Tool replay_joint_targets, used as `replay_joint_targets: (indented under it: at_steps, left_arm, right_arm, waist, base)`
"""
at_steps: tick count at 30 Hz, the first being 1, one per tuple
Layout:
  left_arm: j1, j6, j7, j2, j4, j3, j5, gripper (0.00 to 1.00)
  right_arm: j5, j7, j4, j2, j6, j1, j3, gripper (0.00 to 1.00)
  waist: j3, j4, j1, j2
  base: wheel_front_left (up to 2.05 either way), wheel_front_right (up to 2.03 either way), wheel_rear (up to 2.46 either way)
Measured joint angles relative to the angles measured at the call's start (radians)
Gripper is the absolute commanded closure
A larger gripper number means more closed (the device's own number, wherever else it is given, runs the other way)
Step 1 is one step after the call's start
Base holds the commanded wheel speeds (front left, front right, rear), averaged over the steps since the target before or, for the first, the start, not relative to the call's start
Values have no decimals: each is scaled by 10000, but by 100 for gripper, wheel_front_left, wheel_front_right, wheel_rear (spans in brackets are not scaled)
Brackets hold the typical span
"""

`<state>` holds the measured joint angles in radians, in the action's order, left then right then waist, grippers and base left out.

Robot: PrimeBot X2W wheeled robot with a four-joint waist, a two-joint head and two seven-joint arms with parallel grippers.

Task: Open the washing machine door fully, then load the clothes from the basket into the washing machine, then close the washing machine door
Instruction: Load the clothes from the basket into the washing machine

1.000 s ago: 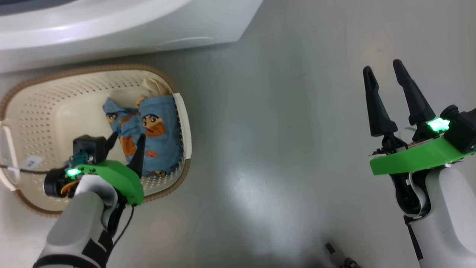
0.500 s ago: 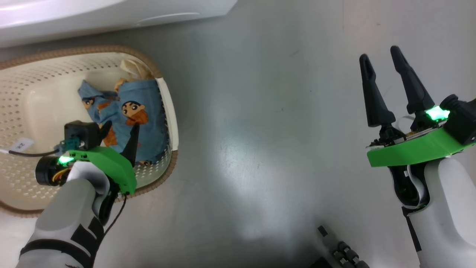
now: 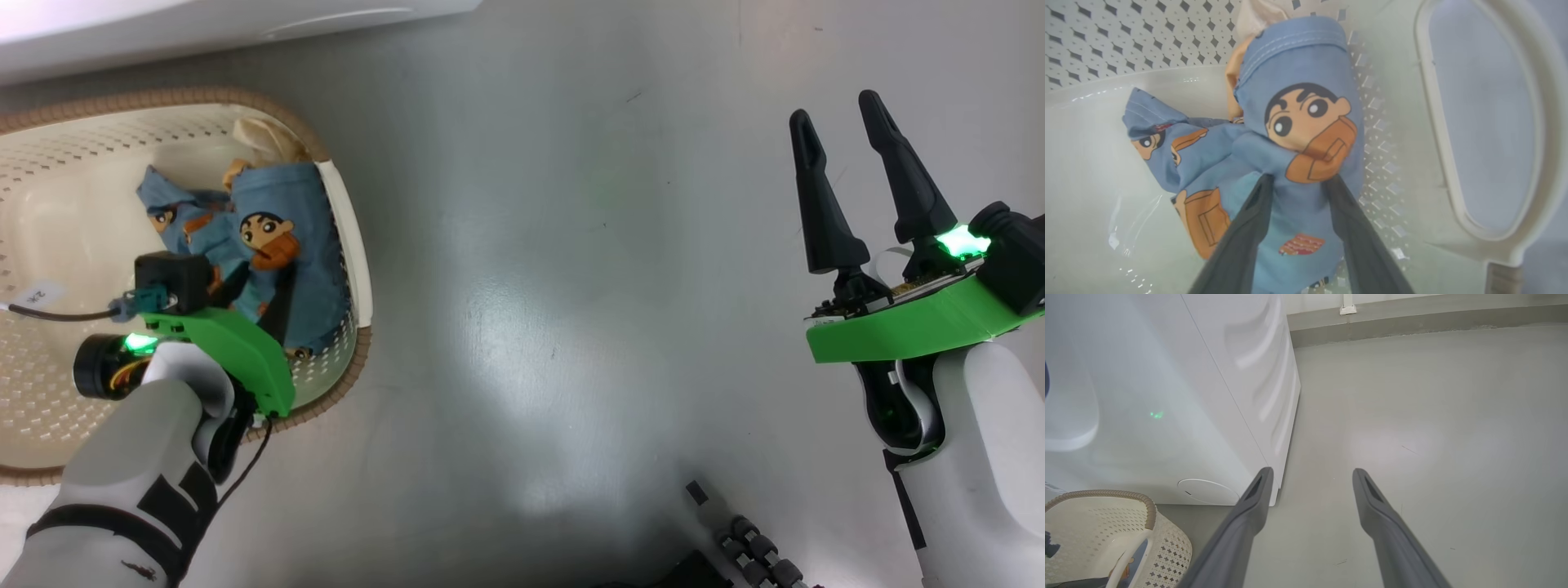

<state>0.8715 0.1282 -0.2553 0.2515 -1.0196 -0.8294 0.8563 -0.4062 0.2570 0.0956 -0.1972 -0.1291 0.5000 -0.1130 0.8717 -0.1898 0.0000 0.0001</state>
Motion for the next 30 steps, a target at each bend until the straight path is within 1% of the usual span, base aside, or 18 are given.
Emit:
replay_joint_targets:
  at_steps: [1, 2, 7, 9, 12, 14, 18, 24, 30]
  left_arm:
    - [14, 0, 0, 25, 0, -119, 105, 85]
    - [38, 0, 0, 50, -2, -226, 244, 100]
    - [154, 0, 0, 119, 15, -550, 838, 100]
    - [174, 0, 0, 117, 21, -523, 1149, 100]
    - [178, 0, 0, 115, 21, -374, 1266, 100]
    - [177, 0, 0, 119, 23, -75, 1264, 100]
    - [95, 0, 0, 119, 194, 842, 1223, 100]
    - [-711, 2, 0, 125, 621, 2217, 700, 100]
    - [-1543, 2, 0, 84, 1296, 3488, -104, 100]
  right_arm:
    - [0, 0, -6, 0, 0, 0, -2, 0]
    - [0, 0, -15, 0, 0, 0, -2, 0]
    - [2, 0, -25, -15, 0, 0, 0, 0]
    - [17, 0, -23, -17, 0, 0, 10, 0]
    - [44, 0, -21, -13, 0, 0, 33, 0]
    - [44, 0, -15, -8, 0, -1, 67, 0]
    - [44, 0, 73, 0, 0, -25, 127, 0]
    - [42, 0, 330, -10, 0, -184, 157, 0]
    - [-6, 0, 593, -50, 0, -661, 192, 0]
  waist:
    - [1, -2, 0, 0]
    - [-1, -1, 0, -1]
    - [-50, 35, 0, -1]
    - [-88, 74, 0, 0]
    - [-204, 152, 0, 0]
    - [-319, 213, 0, 0]
    - [-638, 346, 0, 0]
    - [-1296, 556, 0, -1]
    - [-2083, 764, 0, 0]
  base:
    - [0, 0, 0]
    - [0, 0, 0]
    - [0, 0, 0]
    - [0, 0, 0]
    - [0, 0, 0]
    - [0, 0, 0]
    - [0, 0, 0]
    - [0, 0, 0]
    - [0, 0, 0]
